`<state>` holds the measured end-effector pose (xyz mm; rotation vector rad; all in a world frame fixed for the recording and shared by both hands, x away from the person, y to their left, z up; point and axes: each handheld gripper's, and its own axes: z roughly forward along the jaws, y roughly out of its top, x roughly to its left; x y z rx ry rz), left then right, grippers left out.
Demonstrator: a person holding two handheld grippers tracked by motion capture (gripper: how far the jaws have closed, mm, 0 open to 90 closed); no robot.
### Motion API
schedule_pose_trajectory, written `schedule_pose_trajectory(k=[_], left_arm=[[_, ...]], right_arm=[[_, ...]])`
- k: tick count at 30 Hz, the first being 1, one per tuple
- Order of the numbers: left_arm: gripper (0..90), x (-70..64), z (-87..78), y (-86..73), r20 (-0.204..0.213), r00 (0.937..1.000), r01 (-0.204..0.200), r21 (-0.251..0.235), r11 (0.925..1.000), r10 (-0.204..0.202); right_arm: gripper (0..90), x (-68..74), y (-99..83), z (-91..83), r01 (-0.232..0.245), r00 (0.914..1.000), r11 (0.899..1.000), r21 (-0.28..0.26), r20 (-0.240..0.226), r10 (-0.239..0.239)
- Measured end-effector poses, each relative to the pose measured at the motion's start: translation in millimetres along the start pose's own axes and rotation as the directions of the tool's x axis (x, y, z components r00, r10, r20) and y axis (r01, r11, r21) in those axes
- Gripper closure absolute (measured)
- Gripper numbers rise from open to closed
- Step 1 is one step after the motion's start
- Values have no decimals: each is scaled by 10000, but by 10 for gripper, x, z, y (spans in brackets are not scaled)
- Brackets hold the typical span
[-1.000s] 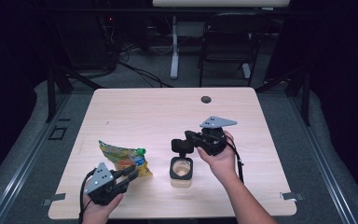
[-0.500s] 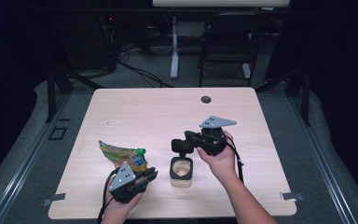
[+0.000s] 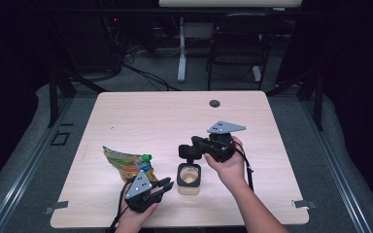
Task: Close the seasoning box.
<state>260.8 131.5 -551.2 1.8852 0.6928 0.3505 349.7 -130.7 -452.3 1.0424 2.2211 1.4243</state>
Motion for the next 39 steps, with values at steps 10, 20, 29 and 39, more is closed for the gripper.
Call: schedule_pose_trajectory(k=[10, 20, 29, 39], left_arm=[[654, -35, 107, -6, 205, 9998, -70, 230, 9997, 65], [575, -40, 169, -11, 411, 9992, -34, 431, 9991, 16], [580, -49, 193, 0, 418, 9991, -83, 278, 9996, 72], [598, -57, 190, -4, 325, 9994, -109, 291, 9995, 100]], right_arm=[[873, 4, 1, -7, 61, 10000, 10000, -39, -19, -61], [871, 8, 1, -7, 33, 10000, 10000, -31, -30, -33], [869, 33, 1, -2, 51, 9998, 10000, 34, -183, -50], [869, 69, -24, -23, 112, 9993, 9999, 8, -359, -112]])
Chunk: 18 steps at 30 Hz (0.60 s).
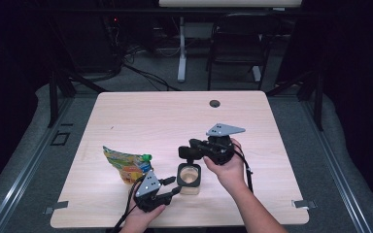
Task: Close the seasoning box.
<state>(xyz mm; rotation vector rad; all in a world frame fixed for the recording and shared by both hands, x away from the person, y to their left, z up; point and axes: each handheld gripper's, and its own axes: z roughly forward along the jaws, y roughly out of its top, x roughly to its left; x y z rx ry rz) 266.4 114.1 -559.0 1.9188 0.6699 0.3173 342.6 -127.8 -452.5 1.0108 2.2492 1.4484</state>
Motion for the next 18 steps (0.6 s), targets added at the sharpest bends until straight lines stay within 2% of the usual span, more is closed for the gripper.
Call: schedule_pose_trajectory(k=[2, 4, 6, 9, 12, 18], left_arm=[[600, 6, -5, -2, 147, 9999, -29, 106, 9999, 27], [604, -2, 4, -15, -24, 10000, 10, 40, 10000, -10], [604, 12, -1, -15, 198, 9998, 15, 130, 9999, -17], [606, 15, 1, -15, 205, 9998, -18, 135, 9999, 15], [611, 0, 6, -17, 9, 10000, 11, 56, 10000, -11], [611, 0, 6, -16, 11, 10000, 7, 57, 10000, -7]], right_arm=[[868, 2, -2, -5, 36, 10000, 10000, 25, -15, -36], [866, 14, -8, -9, 43, 10000, 10000, 19, -45, -43], [865, 24, -15, -14, 65, 10000, 10000, 7, -67, -65], [860, 35, -29, -24, 48, 9999, 10000, -2, -102, -48], [857, 45, -43, -26, 54, 9999, 9999, -121, -131, -56], [853, 72, -55, -38, 114, 9998, 9999, -95, -137, -115]])
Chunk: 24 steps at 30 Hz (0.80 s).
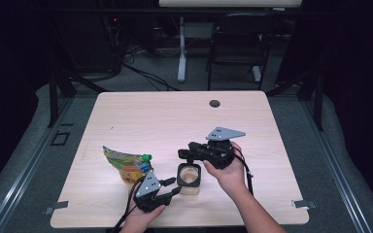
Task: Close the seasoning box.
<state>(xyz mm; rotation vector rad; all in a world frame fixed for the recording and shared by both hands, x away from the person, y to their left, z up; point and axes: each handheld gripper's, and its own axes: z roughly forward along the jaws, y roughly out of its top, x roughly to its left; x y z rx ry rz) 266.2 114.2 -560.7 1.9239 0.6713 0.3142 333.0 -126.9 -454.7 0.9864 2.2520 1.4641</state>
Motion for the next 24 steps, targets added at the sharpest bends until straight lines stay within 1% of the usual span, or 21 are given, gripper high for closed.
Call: schedule_pose_trajectory(k=[1, 3, 4, 5, 12, 13, 17, 19, 24], left_arm=[[611, 6, 0, -1, 121, 9999, 5, -18, 10000, -5], [611, 8, -1, -1, 147, 9999, -6, -18, 10000, 7], [611, 2, -2, 0, -2, 10000, -17, -1, 10000, 17], [611, 10, -3, 0, 132, 9999, -46, -6, 10000, 46], [613, 9, -2, -1, 149, 9999, -40, -6, 10000, 40], [613, 2, -1, -1, 6, 10000, -29, 3, 10000, 29], [615, -4, 2, -2, 2, 10000, -2, -6, 10000, 2], [615, 5, -5, 2, 158, 9999, -58, 122, 9999, 56], [615, 5, -2, 1, 162, 9998, -68, 127, 9999, 66]], right_arm=[[852, 1, -4, -5, 52, 10000, 10000, 36, 16, -52], [851, 9, -16, -6, -4, 10000, 10000, -61, -28, 4], [851, 13, -20, -10, 16, 10000, 10000, -55, -13, -16], [851, 18, -25, -12, 10, 10000, 10000, -59, -35, -10], [847, 54, -56, -31, 147, 9999, 9999, -90, -10, -147], [847, 62, -64, -30, 101, 9999, 9998, -157, -25, -102], [847, 76, -79, -40, 176, 9998, 9998, -124, -33, -176], [846, 85, -86, -41, 200, 9998, 9997, -150, -29, -201], [832, 105, -111, -39, 296, 9996, 9995, -100, -39, -296]])
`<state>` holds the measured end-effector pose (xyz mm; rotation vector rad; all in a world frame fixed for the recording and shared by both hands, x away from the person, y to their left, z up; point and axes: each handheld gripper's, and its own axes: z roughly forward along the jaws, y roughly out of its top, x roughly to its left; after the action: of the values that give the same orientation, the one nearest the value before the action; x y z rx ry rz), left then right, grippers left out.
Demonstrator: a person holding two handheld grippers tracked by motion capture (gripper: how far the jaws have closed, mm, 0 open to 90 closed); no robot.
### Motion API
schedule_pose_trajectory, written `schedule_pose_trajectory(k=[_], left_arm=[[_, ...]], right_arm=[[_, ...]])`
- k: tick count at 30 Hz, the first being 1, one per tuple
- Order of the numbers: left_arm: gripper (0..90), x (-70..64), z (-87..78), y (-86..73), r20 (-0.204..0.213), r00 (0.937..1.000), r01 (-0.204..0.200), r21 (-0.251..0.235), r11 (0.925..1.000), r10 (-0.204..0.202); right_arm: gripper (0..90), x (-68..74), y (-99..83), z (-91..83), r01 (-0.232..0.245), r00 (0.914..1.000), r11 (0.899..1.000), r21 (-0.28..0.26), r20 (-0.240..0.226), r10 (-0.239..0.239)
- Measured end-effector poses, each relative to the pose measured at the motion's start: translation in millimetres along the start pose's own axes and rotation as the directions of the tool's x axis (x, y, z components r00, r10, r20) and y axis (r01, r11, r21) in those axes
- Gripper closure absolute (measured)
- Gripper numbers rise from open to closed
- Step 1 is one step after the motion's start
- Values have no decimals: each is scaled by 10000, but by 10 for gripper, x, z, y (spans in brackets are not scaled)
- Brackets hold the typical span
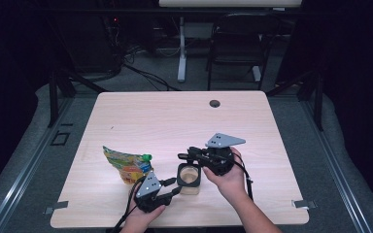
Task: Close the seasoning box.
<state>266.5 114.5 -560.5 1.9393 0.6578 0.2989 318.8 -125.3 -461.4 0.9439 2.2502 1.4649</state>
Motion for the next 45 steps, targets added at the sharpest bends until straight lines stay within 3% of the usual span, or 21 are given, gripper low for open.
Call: schedule_pose_trajectory(k=[24, 25, 29, 45], left_arm=[[617, 2, -2, -1, 5, 10000, 16, -22, 10000, -16], [617, -6, 3, -4, -144, 9999, 38, -105, 9999, -39], [619, -1, 3, -4, 8, 10000, 58, -164, 9998, -58], [622, -1, 0, -3, 13, 10000, 46, -183, 9998, -46]], right_arm=[[811, 178, -221, -40, 413, 9991, 9991, -48, 9, -413], [809, 183, -232, -45, 415, 9991, 9991, -22, 9, -415], [808, 218, -280, -47, 437, 9990, 9990, -64, -1, -437], [806, 348, -454, -43, 711, 9973, 9973, 205, 175, -714]])
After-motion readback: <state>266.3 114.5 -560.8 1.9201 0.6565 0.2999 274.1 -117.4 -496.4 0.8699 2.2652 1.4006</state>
